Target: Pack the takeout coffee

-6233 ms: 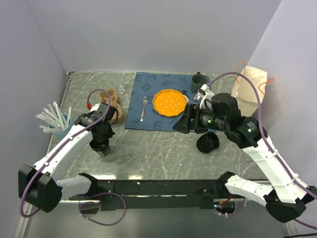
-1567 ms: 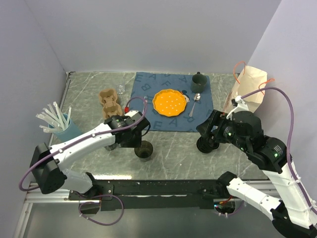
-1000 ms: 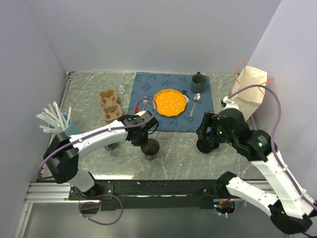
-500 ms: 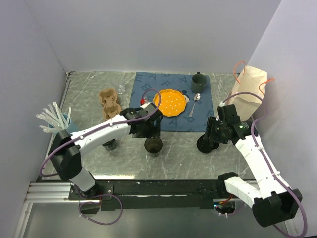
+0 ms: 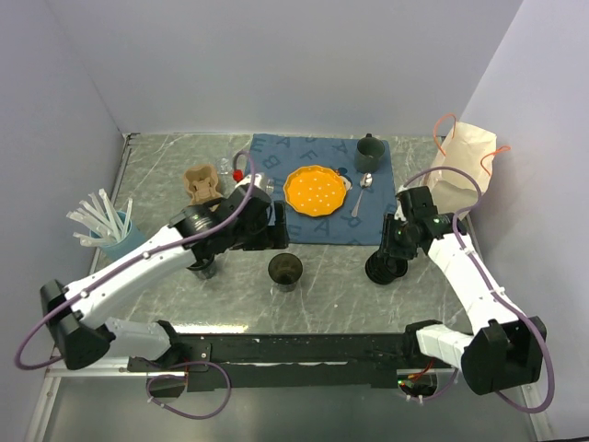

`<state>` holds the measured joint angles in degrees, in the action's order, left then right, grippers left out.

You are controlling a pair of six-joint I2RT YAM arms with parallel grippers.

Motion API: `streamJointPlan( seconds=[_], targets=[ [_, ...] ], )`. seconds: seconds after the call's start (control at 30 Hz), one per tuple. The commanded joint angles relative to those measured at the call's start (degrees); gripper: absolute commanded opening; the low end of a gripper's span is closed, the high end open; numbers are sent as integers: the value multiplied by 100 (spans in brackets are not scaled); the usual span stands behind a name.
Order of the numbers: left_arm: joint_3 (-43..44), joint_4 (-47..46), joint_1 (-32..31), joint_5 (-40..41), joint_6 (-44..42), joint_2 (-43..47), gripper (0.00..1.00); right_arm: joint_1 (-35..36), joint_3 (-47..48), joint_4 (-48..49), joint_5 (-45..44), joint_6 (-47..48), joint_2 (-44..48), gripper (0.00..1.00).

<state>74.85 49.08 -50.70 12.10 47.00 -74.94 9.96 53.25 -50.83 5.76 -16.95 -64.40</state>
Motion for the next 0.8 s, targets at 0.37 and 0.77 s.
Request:
streamJointPlan(
  seconds=[0.37,0.77],
  targets=[
    [-172,31,25,232,-200,252,99,-82,-342,416,118,113,-116,33],
    [-128,-21,33,205,-279,190,98,-108,-237,302,162,209,33,23]
  ],
)
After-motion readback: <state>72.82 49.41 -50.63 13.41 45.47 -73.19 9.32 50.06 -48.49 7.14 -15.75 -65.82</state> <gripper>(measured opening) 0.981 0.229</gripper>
